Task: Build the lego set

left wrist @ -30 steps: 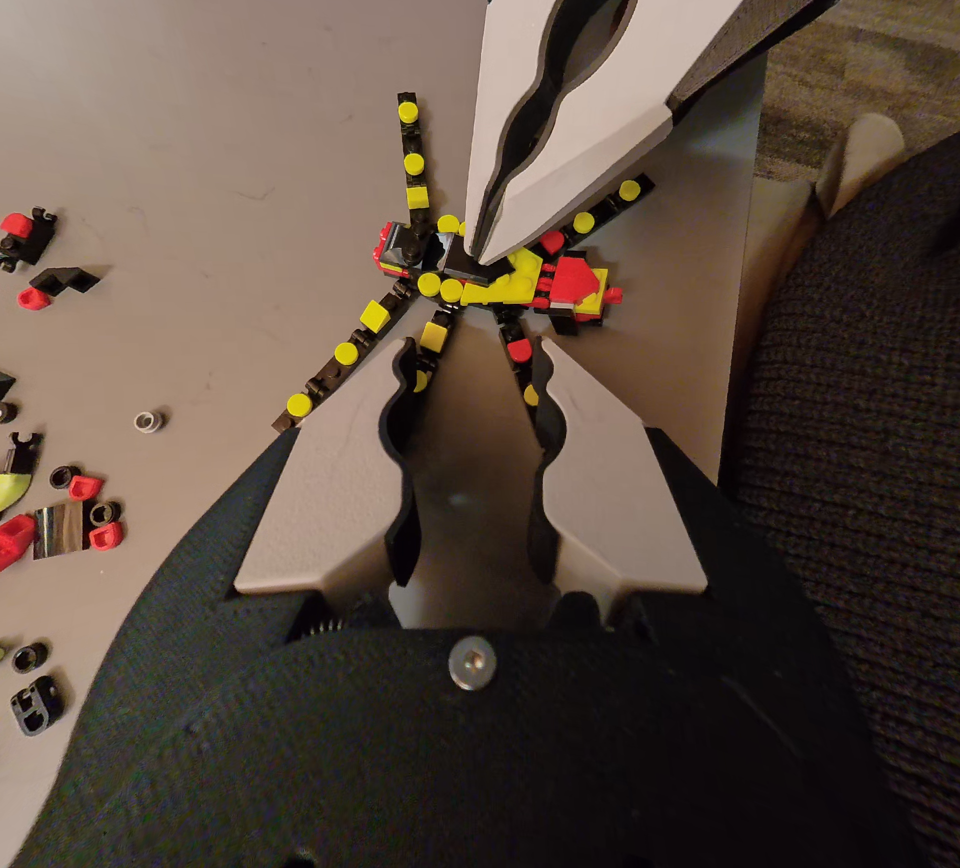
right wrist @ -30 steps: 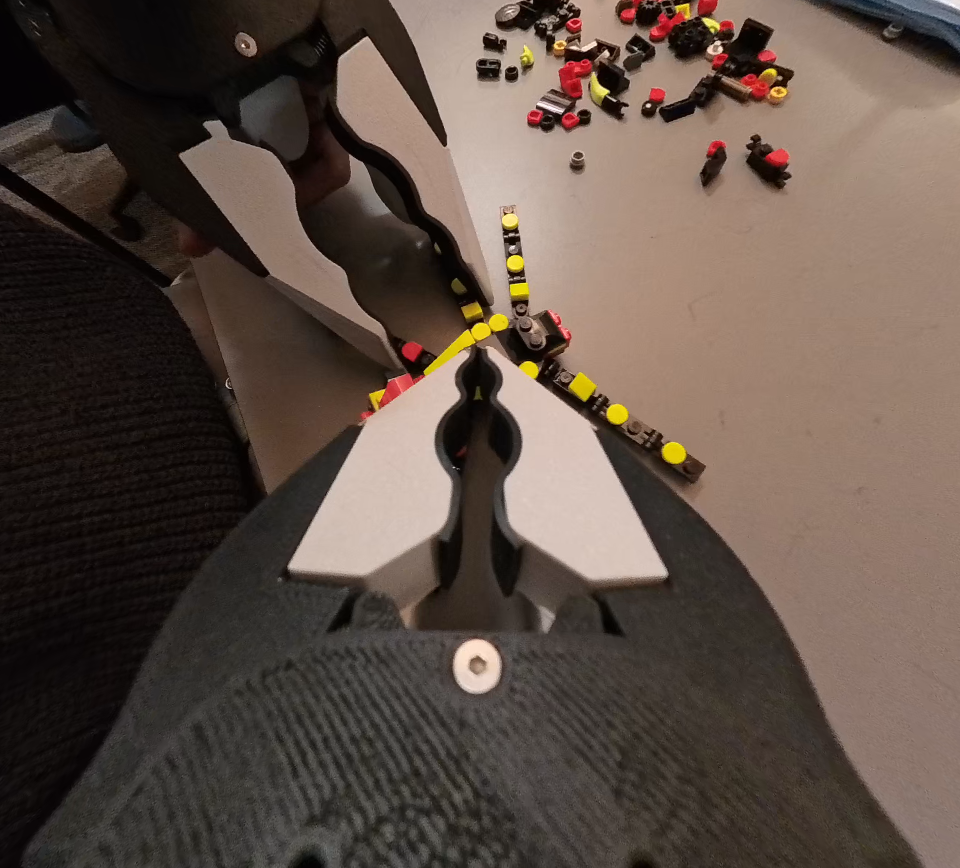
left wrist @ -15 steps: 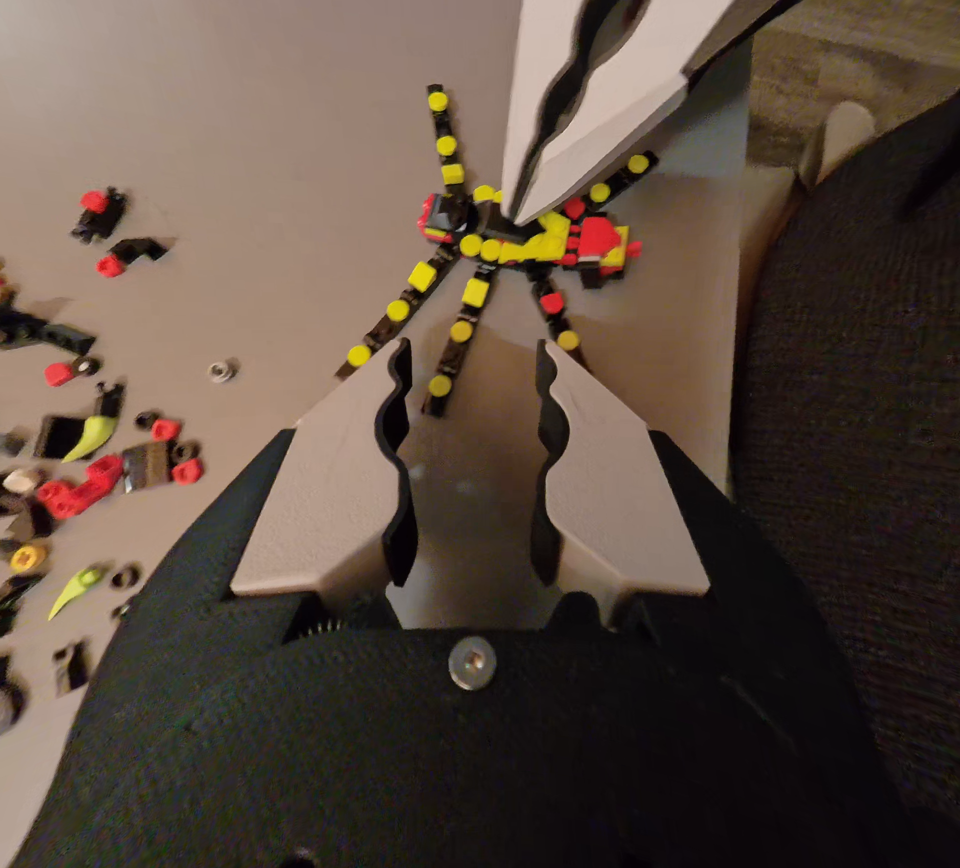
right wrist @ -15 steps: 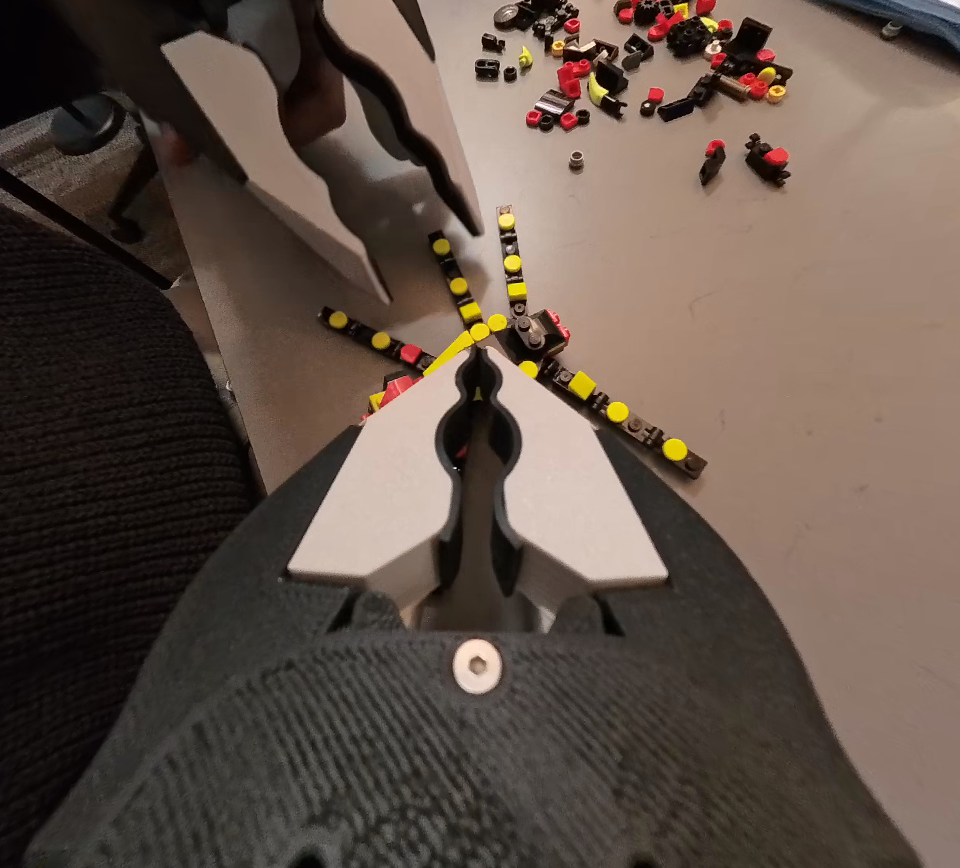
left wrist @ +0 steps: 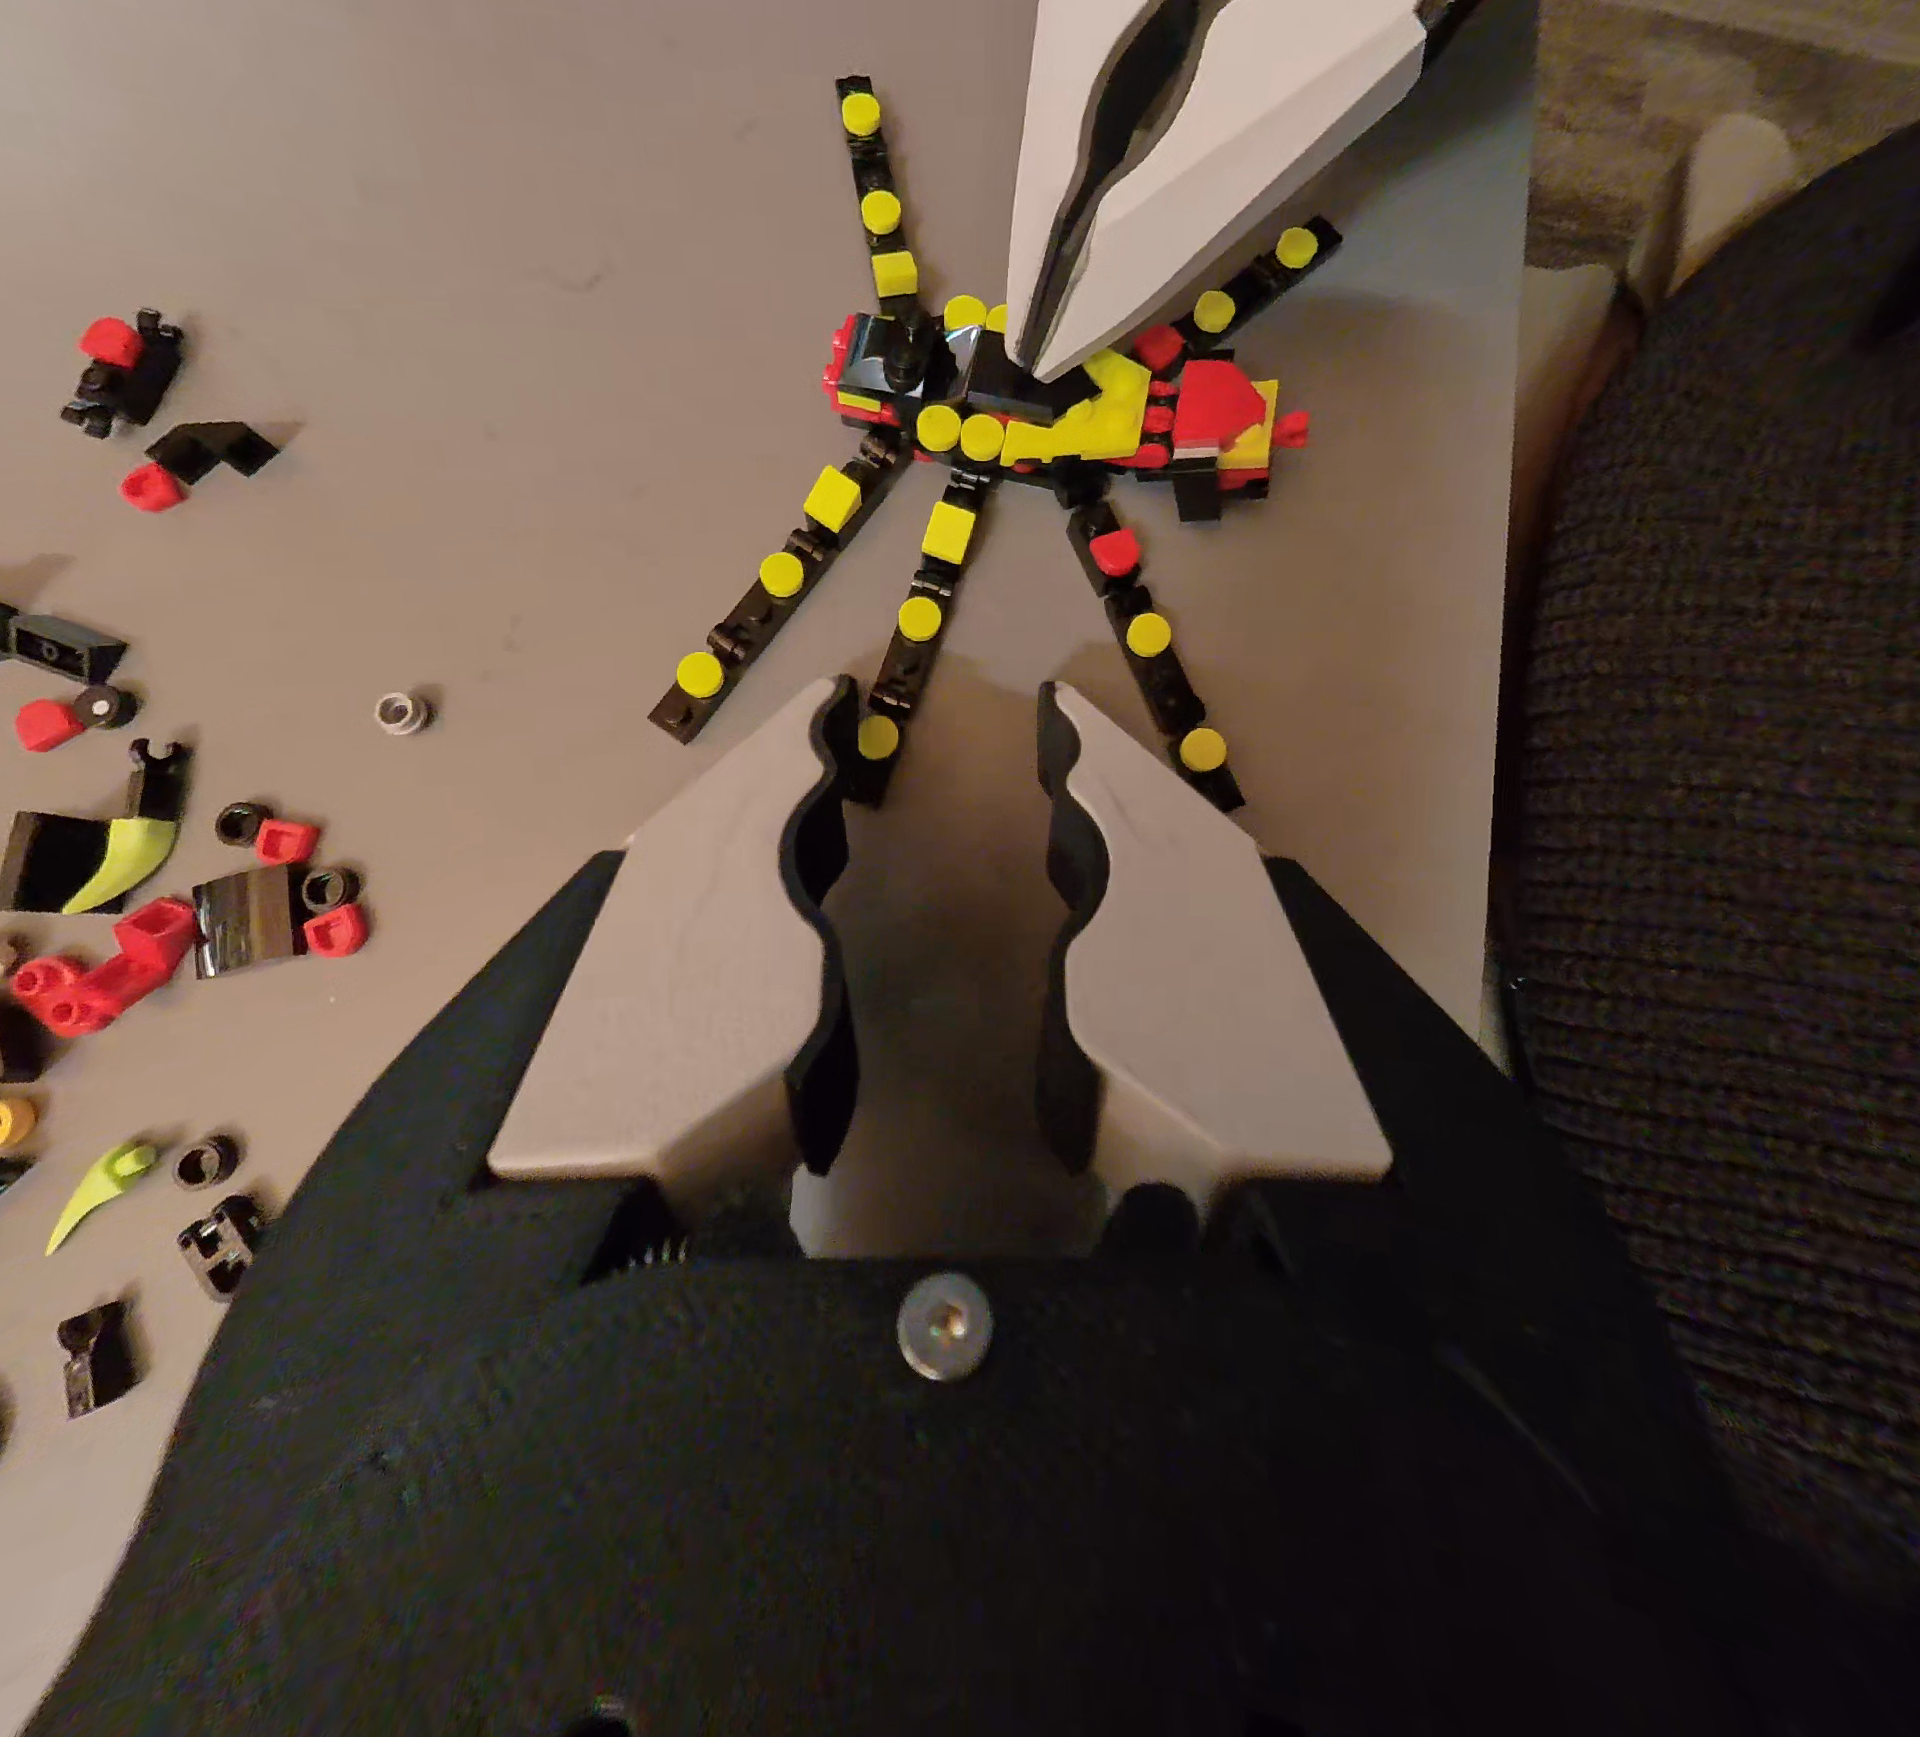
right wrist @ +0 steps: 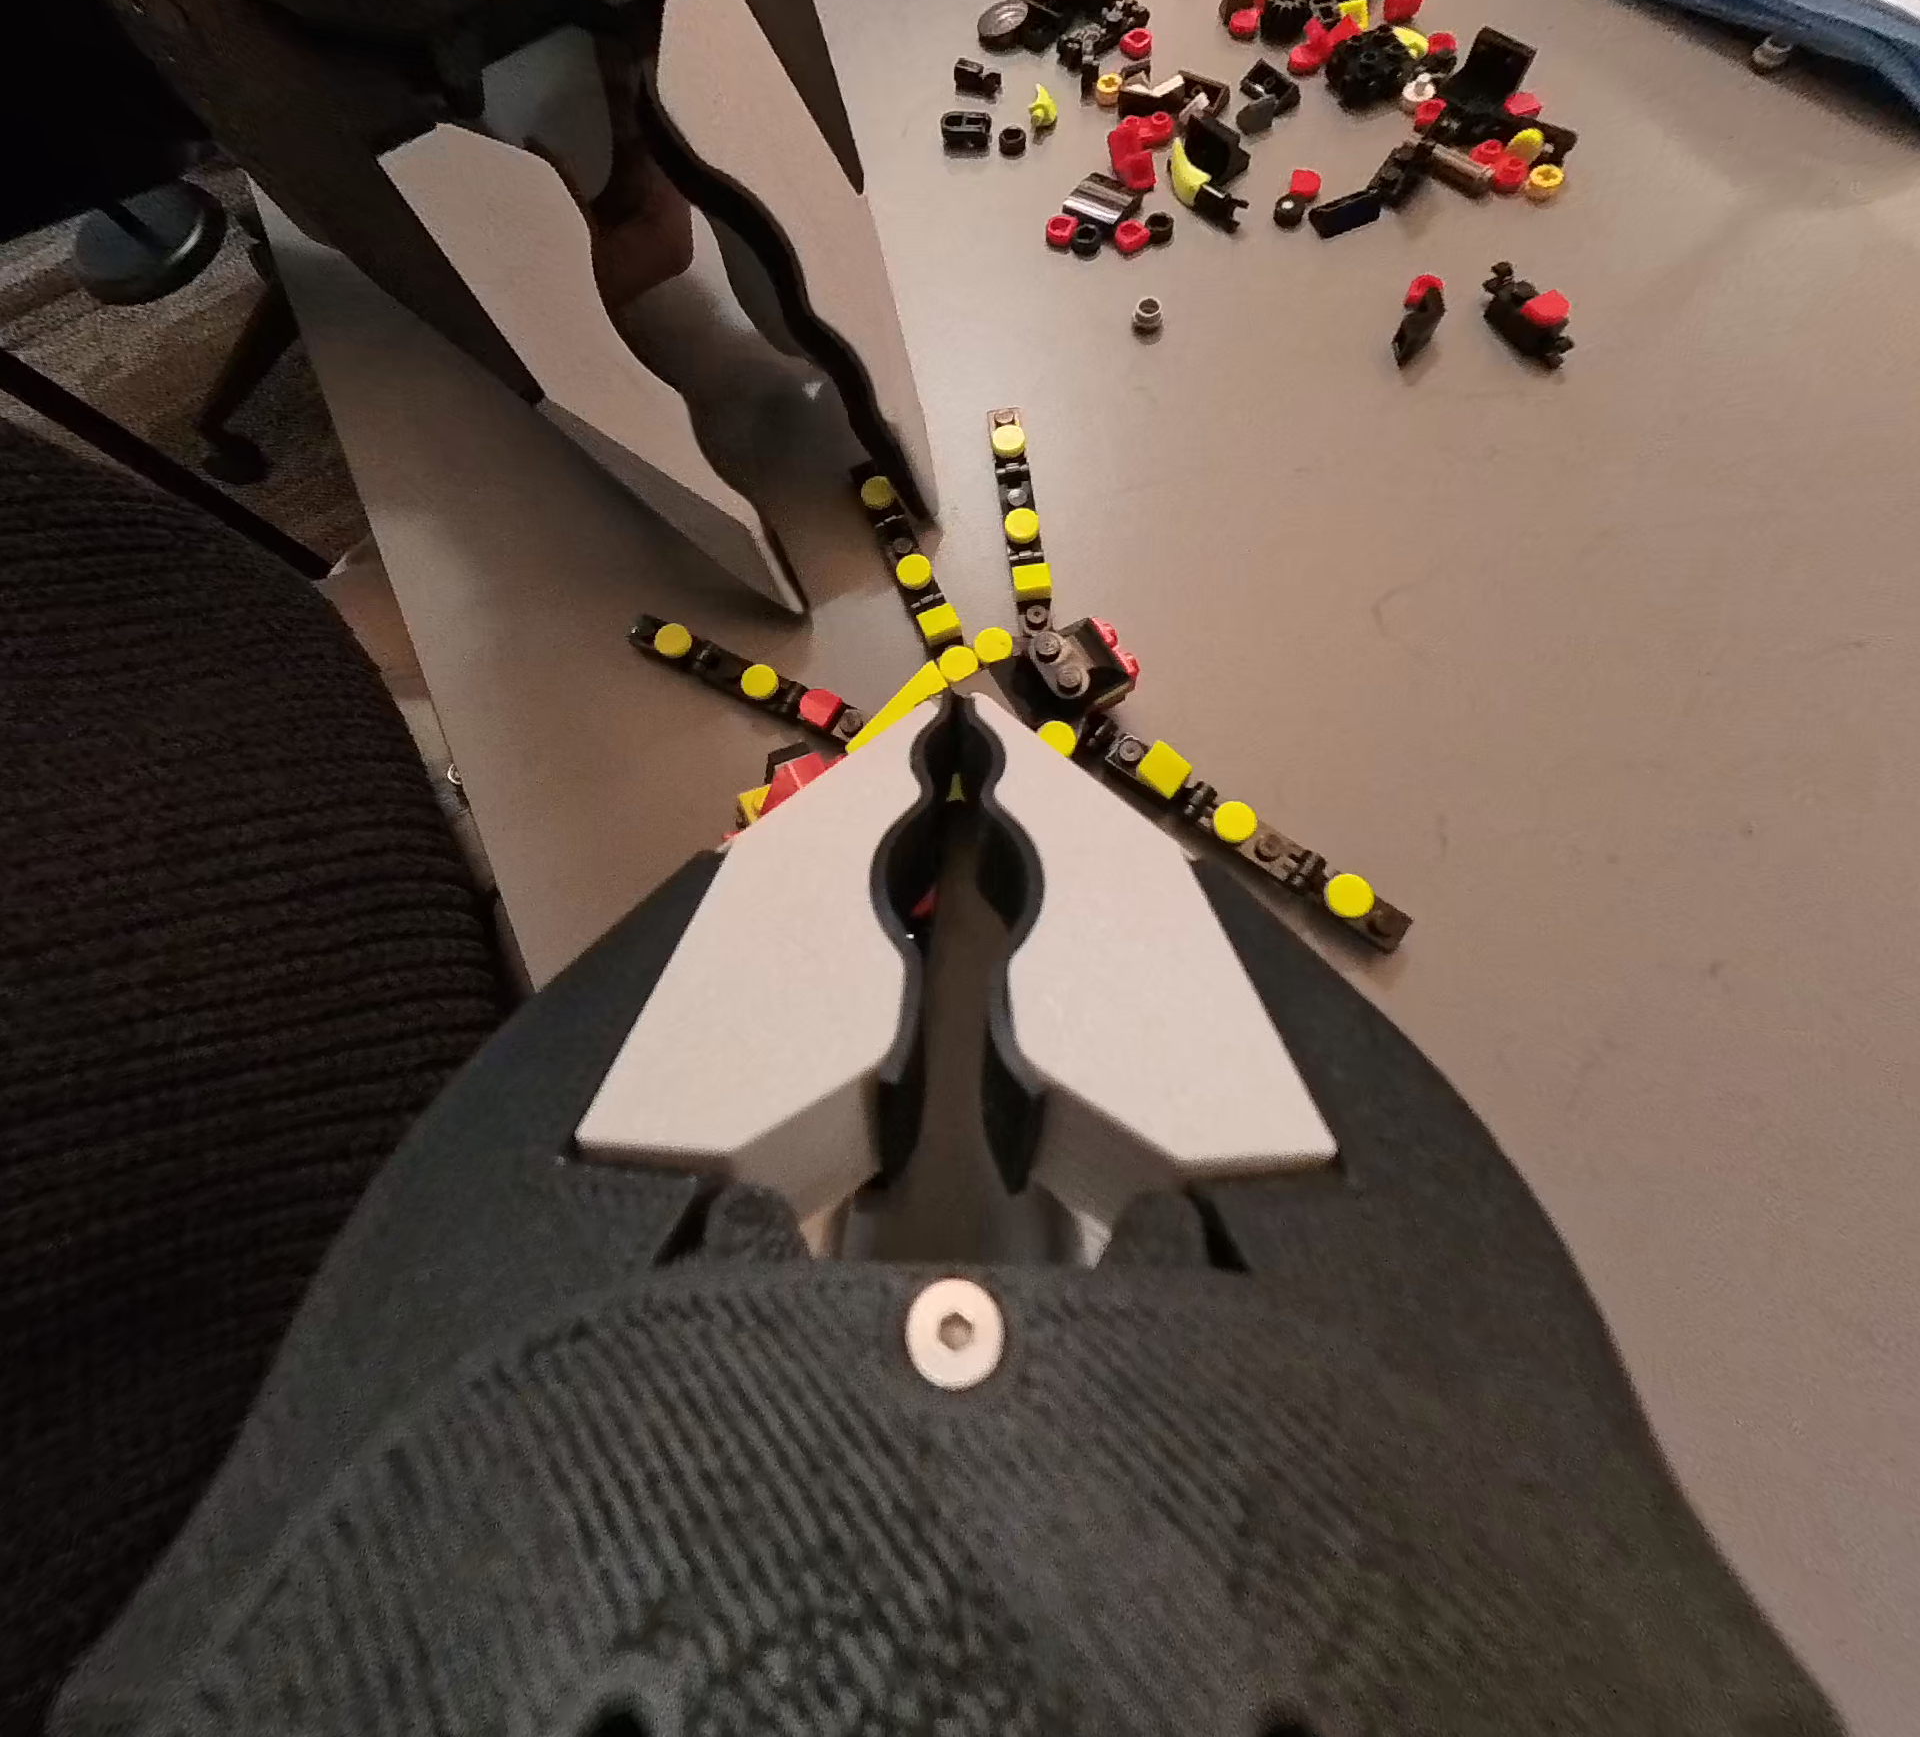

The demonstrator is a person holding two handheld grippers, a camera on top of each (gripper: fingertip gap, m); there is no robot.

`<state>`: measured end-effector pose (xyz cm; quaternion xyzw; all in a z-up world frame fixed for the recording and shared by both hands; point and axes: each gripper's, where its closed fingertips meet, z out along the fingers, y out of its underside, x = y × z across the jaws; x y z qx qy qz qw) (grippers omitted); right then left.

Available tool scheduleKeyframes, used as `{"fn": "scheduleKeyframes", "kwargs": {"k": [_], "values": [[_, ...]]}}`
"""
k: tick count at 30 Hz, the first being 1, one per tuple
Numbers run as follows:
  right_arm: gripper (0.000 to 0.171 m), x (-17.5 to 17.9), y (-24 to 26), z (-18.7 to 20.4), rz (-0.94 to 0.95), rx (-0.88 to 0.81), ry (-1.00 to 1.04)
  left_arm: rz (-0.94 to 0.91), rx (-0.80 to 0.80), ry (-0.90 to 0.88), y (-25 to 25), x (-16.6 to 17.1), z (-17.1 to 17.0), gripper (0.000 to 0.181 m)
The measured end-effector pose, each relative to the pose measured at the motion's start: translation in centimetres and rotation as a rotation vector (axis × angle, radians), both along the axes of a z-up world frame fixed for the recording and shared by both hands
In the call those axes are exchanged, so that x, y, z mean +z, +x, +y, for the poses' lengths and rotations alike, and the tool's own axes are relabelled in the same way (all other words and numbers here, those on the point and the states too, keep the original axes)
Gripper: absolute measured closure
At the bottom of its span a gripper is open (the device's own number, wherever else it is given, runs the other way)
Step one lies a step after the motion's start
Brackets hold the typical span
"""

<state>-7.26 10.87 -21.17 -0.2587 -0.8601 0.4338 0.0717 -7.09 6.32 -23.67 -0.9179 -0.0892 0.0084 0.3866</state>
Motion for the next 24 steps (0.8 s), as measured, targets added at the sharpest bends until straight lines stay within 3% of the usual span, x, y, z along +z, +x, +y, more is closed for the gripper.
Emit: {"fn": "scheduleKeyframes", "kwargs": {"k": [7,24], "values": [[0.171,-0.04,-0.36,0.35,0.007,-0.023,0.013,0.007,-0.012,-0.005,0.15,0.01,-0.10,0.156],[0.171,0.04,-0.29,0.30,0.021,-0.016,-0.005,0.025,-0.018,-0.009,0.17,-0.02,-0.13,0.158]]}}
